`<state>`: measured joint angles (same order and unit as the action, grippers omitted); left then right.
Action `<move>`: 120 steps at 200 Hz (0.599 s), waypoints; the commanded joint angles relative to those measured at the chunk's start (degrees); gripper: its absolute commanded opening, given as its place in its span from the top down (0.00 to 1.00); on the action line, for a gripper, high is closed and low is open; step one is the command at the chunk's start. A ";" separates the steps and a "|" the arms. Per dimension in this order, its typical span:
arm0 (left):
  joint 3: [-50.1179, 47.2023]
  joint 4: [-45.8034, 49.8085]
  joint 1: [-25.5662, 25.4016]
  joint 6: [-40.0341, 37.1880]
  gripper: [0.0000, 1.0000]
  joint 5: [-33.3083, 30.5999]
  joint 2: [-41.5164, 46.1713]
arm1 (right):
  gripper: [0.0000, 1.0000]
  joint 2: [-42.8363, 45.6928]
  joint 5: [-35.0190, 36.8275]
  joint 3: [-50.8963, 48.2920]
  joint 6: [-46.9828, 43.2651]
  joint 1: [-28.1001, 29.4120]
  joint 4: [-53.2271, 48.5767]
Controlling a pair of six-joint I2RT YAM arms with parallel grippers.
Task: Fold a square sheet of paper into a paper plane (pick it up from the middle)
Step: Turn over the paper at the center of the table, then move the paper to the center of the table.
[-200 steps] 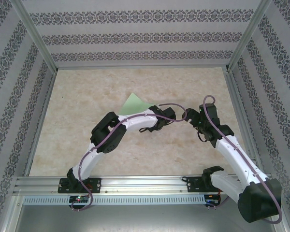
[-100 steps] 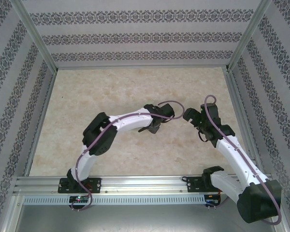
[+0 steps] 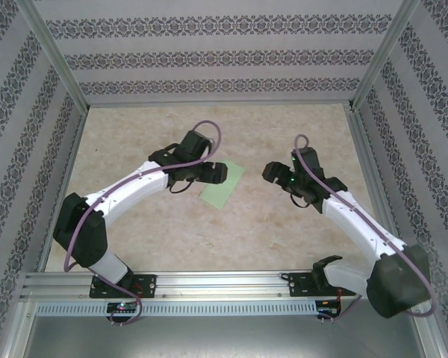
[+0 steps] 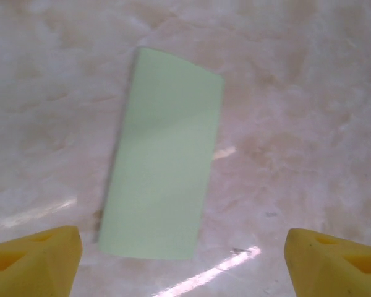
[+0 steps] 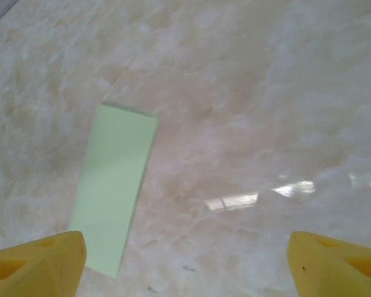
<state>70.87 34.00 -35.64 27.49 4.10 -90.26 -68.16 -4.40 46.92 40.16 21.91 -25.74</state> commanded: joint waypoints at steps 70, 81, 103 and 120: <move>-18.12 -10.66 19.07 7.93 0.00 11.65 7.51 | 0.56 -36.55 -3.56 25.89 2.54 18.72 9.39; -18.95 -10.64 20.23 8.27 0.00 11.83 7.51 | 0.57 -40.25 -4.63 28.85 2.39 19.63 9.19; -20.00 -10.62 21.45 8.81 0.00 12.41 7.76 | 0.58 -46.00 -6.35 32.83 2.26 20.58 8.00; -20.51 -10.46 21.87 8.72 0.00 12.41 8.23 | 0.58 -48.59 -7.34 34.14 1.81 20.88 7.15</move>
<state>51.03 26.26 -14.74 35.03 14.79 -84.01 -113.67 -9.37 78.26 42.17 42.39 -17.50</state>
